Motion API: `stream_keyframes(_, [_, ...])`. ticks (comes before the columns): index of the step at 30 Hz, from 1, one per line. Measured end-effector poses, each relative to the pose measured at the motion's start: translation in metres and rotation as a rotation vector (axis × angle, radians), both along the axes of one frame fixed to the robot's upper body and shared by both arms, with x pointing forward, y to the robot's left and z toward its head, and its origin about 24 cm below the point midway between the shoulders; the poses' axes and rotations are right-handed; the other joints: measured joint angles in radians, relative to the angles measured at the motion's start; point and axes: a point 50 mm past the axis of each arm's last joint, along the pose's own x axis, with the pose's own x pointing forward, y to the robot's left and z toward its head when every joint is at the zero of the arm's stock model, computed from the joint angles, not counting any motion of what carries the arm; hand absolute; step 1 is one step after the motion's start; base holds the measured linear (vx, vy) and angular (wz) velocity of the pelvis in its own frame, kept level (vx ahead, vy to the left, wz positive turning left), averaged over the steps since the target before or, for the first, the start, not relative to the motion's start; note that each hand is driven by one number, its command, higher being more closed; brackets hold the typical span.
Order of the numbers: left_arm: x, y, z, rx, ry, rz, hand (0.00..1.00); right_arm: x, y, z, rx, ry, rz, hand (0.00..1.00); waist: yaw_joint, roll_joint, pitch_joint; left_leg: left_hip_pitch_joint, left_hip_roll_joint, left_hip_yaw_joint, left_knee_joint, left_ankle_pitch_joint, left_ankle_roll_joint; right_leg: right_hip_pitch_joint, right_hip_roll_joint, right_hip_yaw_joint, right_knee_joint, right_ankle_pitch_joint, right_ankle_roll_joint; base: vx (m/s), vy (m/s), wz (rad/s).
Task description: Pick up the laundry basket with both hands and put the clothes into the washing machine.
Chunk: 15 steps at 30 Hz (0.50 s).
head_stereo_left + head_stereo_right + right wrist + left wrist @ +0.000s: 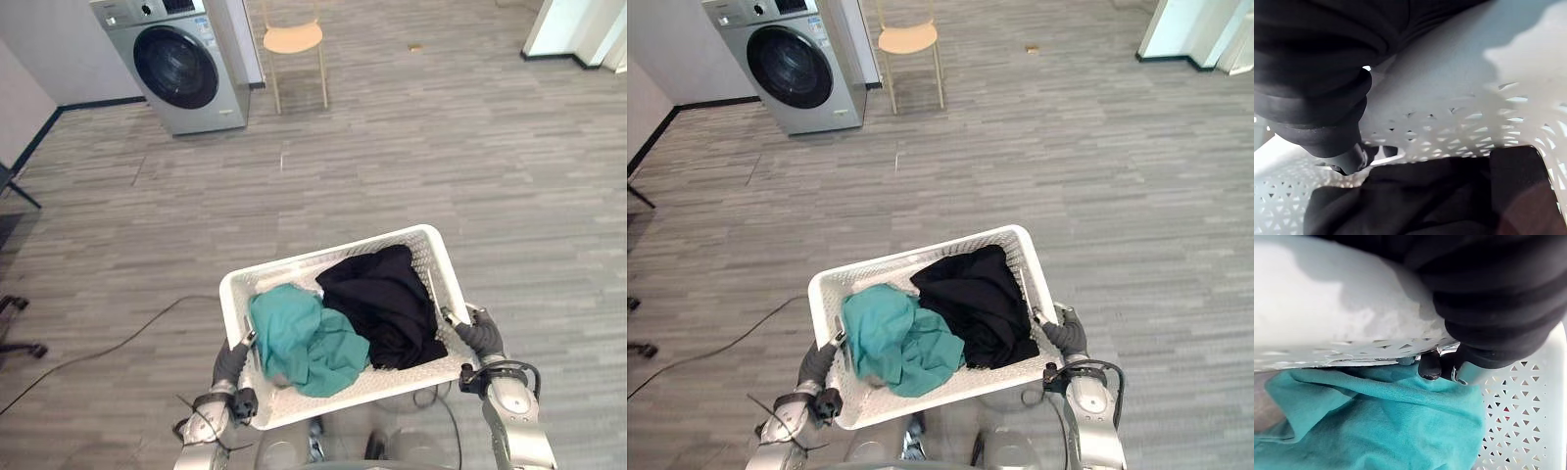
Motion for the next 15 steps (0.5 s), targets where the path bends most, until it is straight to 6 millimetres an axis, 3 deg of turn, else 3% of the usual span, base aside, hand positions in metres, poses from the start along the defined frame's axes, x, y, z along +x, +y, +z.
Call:
stream_keyframes(1, [0.0, -0.003, 0.003, -0.015, -0.014, 0.009, 1.0, 0.004, -0.003, 0.004, -0.019, -0.018, 0.009, 1.0, 0.018, 0.007, -0.011, -0.015, -0.01, -0.076, -0.298, 0.053, -0.066, 0.041, -0.015, 0.021, -0.011, -0.028, 0.048, 0.92, 0.343, -0.72])
stream_keyframes(2, [-0.001, -0.004, 0.004, -0.019, -0.019, 0.015, 1.0, 0.007, -0.002, 0.005, -0.021, -0.024, 0.013, 1.0, 0.024, 0.005, -0.01, -0.016, -0.017, -0.105, -0.37, 0.141, -0.127, 0.068, -0.027, 0.034, -0.01, -0.048, 0.077, 0.99, 0.386, -0.63])
stream_keyframes(3, [-0.004, -0.001, 0.002, -0.017, -0.006, 0.036, 1.0, 0.009, 0.002, 0.0, -0.003, -0.007, 0.014, 1.0, 0.037, -0.047, -0.03, -0.005, -0.066, -0.089, -0.339, 0.22, -0.087, 0.095, -0.087, 0.074, 0.002, -0.067, 0.114, 0.72, 0.273, -0.33])
stream_keyframes(4, [-0.003, 0.002, 0.003, -0.011, -0.011, 0.049, 1.0, 0.011, 0.004, 0.0, 0.002, -0.008, 0.018, 1.0, 0.023, -0.066, -0.039, -0.009, -0.084, -0.066, -0.268, 0.174, -0.025, 0.096, -0.128, 0.087, 0.048, -0.049, 0.144, 0.89, 0.347, -0.22])
stream_keyframes(5, [-0.003, 0.004, 0.005, -0.005, -0.015, 0.061, 1.0, 0.013, 0.007, 0.001, 0.005, -0.014, 0.029, 1.0, 0.009, -0.071, -0.035, -0.005, -0.099, -0.049, -0.16, 0.104, 0.021, 0.067, -0.168, 0.11, 0.207, -0.008, 0.182, 0.83, 0.357, -0.07])
stream_keyframes(6, [-0.003, 0.005, 0.005, 0.001, -0.015, 0.064, 1.0, 0.013, 0.008, 0.001, 0.01, -0.014, 0.029, 1.0, 0.01, -0.073, -0.033, 0.022, -0.107, -0.037, -0.142, 0.073, 0.033, 0.035, -0.192, 0.119, 0.33, 0.034, 0.179, 1.09, 0.439, -0.07])
stream_keyframes(7, [-0.002, 0.009, 0.007, 0.021, -0.015, 0.054, 1.0, 0.012, 0.011, -0.002, 0.021, -0.009, 0.027, 1.0, 0.003, -0.078, -0.029, 0.18, -0.138, -0.021, -0.229, -0.011, 0.043, -0.126, -0.287, 0.105, 0.761, 0.18, 0.099, 0.87, 0.327, -0.02])
stream_keyframes(9, [-0.001, 0.011, 0.009, 0.032, -0.021, 0.052, 1.0, 0.012, 0.013, -0.004, 0.033, -0.004, 0.025, 1.0, -0.008, -0.076, -0.026, 0.274, -0.153, -0.018, -0.301, -0.023, 0.047, -0.221, -0.317, 0.076, 0.945, 0.164, 0.076, 0.54, 0.161, 0.04])
stream_keyframes(10, [-0.002, 0.013, 0.011, 0.039, -0.03, 0.052, 1.0, 0.013, 0.014, -0.004, 0.034, -0.002, 0.034, 1.0, -0.016, -0.06, -0.02, 0.378, -0.151, -0.018, -0.388, -0.023, 0.047, -0.291, -0.316, 0.026, 0.982, 0.137, 0.044, 0.63, 0.128, -0.11])
stream_keyframes(13, [0.005, 0.015, 0.019, 0.061, -0.066, 0.032, 1.0, 0.013, 0.014, -0.001, 0.044, -0.03, 0.028, 1.0, -0.024, -0.047, -0.018, 0.521, -0.147, -0.027, -0.535, -0.03, 0.027, -0.442, -0.292, -0.099, 0.763, 0.065, 0.062, 0.57, 0.059, -0.01])
stream_keyframes(14, [0.011, 0.013, 0.023, 0.067, -0.084, 0.012, 1.0, 0.014, 0.012, 0.0, 0.05, -0.038, 0.013, 1.0, -0.034, -0.045, -0.016, 0.556, -0.145, -0.045, -0.569, -0.047, 0.0, -0.492, -0.269, -0.139, 0.556, 0.068, 0.06, 0.74, -0.052, 0.38])
stream_keyframes(15, [0.018, 0.011, 0.024, 0.066, -0.093, -0.004, 1.0, 0.013, 0.009, 0.0, 0.055, -0.038, -0.005, 1.0, -0.047, -0.046, -0.015, 0.594, -0.142, -0.057, -0.603, -0.058, -0.018, -0.51, -0.239, -0.153, 0.268, 0.127, 0.083, 0.76, -0.078, 0.49])
